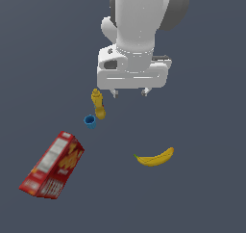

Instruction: Pick up a designated object from a clutter of objects.

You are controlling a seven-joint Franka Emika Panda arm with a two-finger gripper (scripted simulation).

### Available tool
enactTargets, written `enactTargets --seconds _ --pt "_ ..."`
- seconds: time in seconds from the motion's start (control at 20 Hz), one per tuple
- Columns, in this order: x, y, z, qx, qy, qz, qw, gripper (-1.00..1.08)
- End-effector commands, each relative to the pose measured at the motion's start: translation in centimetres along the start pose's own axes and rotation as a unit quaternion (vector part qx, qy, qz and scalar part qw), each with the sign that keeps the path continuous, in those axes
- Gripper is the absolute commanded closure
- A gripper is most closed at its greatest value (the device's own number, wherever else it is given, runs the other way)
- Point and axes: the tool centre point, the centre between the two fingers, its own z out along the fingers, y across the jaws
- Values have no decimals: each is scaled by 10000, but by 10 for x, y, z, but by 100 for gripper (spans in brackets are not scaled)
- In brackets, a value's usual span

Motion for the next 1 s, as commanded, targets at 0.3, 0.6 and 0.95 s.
enactTargets --seconds 0.3,0.6,0.95 --pt "3 -15 -1 3 -55 -181 9998 -92" --pt "3 -20 -2 4 -76 -276 9996 -92" --pt "8 -22 3 16 -73 -68 9999 -92"
